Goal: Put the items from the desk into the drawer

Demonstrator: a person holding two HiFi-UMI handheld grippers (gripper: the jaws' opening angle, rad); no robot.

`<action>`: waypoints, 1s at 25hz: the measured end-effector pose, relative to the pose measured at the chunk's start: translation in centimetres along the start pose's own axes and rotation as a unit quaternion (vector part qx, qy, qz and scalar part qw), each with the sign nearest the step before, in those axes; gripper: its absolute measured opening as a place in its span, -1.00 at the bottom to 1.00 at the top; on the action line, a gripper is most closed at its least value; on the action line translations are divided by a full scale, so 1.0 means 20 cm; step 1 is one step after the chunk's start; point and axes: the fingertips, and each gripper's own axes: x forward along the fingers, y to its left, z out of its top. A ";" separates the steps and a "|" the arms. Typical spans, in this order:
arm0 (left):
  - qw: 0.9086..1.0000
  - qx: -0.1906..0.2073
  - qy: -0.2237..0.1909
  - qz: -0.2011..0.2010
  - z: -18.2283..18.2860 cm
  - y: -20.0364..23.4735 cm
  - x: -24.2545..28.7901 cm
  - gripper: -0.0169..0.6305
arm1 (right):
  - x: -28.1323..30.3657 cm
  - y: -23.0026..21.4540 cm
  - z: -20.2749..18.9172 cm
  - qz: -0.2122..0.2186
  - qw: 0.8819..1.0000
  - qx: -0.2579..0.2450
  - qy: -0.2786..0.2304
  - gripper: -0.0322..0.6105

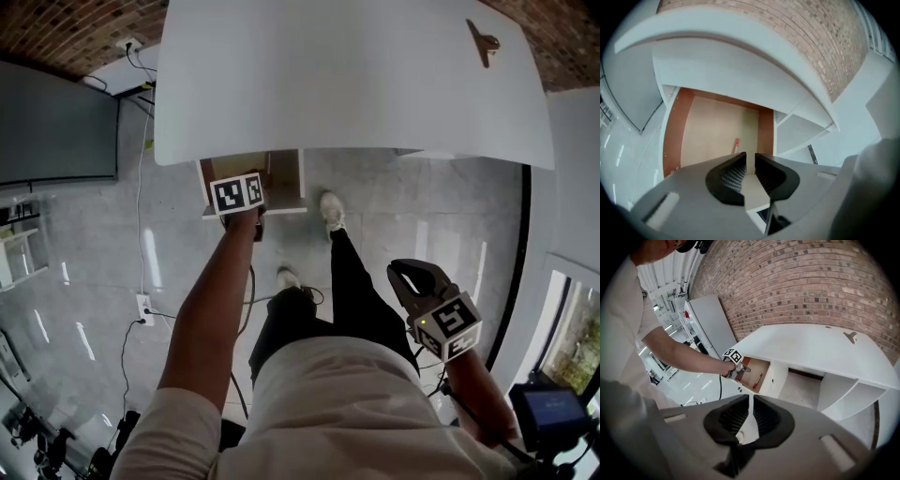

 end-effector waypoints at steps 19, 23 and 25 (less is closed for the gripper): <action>0.971 0.126 -0.159 -0.127 -0.15 -0.49 -1.58 -0.92 | -0.12 0.51 0.09 0.039 0.980 -0.169 -0.097 -0.88; 0.958 0.158 -0.183 -0.153 -0.26 -0.61 -1.88 -0.92 | -0.17 0.65 0.11 0.038 0.976 -0.184 -0.109 -0.88; 0.952 0.167 -0.191 -0.169 -0.36 -0.64 -2.04 -0.92 | -0.18 0.78 0.10 0.033 0.974 -0.192 -0.114 -0.89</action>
